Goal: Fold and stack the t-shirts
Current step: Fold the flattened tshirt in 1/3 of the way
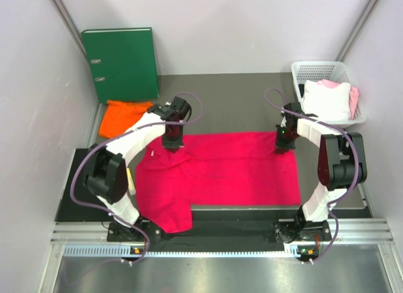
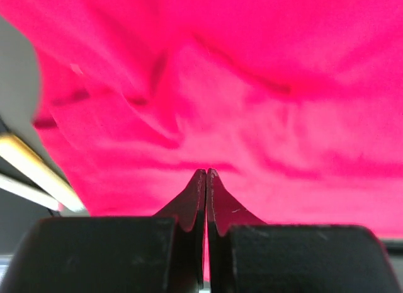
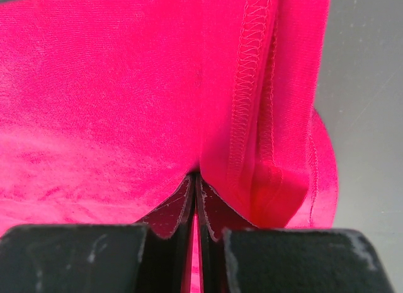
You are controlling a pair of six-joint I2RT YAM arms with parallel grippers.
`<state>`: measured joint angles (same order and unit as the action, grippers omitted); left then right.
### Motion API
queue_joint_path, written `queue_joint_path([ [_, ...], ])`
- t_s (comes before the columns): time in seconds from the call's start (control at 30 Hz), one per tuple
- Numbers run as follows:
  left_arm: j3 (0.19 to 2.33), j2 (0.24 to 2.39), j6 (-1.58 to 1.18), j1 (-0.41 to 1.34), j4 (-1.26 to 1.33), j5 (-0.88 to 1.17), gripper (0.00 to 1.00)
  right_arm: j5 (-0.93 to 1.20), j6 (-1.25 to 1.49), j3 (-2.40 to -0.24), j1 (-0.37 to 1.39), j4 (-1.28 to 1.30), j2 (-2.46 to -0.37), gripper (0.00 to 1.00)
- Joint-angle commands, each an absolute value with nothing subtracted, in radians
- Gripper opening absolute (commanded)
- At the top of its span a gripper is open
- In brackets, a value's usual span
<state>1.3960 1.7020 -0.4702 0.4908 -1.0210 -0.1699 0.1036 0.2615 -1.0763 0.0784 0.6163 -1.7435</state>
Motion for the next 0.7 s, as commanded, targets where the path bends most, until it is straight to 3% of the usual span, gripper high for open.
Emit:
queue_joint_path([
  [0.0,1.280,1.606,-0.554,0.570,-1.114,-0.123,0.00,0.126,0.259,-1.104,0.086,0.586,-1.764,0.03],
  [0.2,1.216,1.537,-0.598,0.583,-1.109,-0.169,0.00,0.130,0.256,-1.109,0.087,0.588,-1.756,0.05],
  [0.23,1.223,1.540,-0.601,0.583,-1.109,-0.185,0.20,0.130,0.256,-1.112,0.087,0.589,-1.749,0.07],
  [0.3,1.258,1.549,-0.589,0.581,-1.100,-0.227,0.52,0.118,0.249,-1.124,0.086,0.591,-1.732,0.16],
  [0.33,1.272,1.558,-0.577,0.583,-1.097,-0.248,0.81,0.106,0.249,-1.129,0.087,0.592,-1.712,0.25],
  [0.37,1.307,1.566,-0.574,0.577,-1.095,-0.273,0.90,0.080,0.250,-1.134,0.084,0.592,-1.704,0.39],
  [0.4,1.327,1.589,-0.568,0.572,-1.089,-0.320,0.98,0.069,0.250,-1.141,0.086,0.589,-1.695,0.45],
  [0.5,1.399,1.644,-0.514,0.509,-1.059,-0.339,0.98,0.029,0.262,-1.152,0.086,0.577,-1.663,0.54],
  [0.67,1.453,1.723,-0.459,0.309,-0.980,-0.281,0.98,-0.055,0.275,-1.170,0.080,0.568,-1.663,0.53],
])
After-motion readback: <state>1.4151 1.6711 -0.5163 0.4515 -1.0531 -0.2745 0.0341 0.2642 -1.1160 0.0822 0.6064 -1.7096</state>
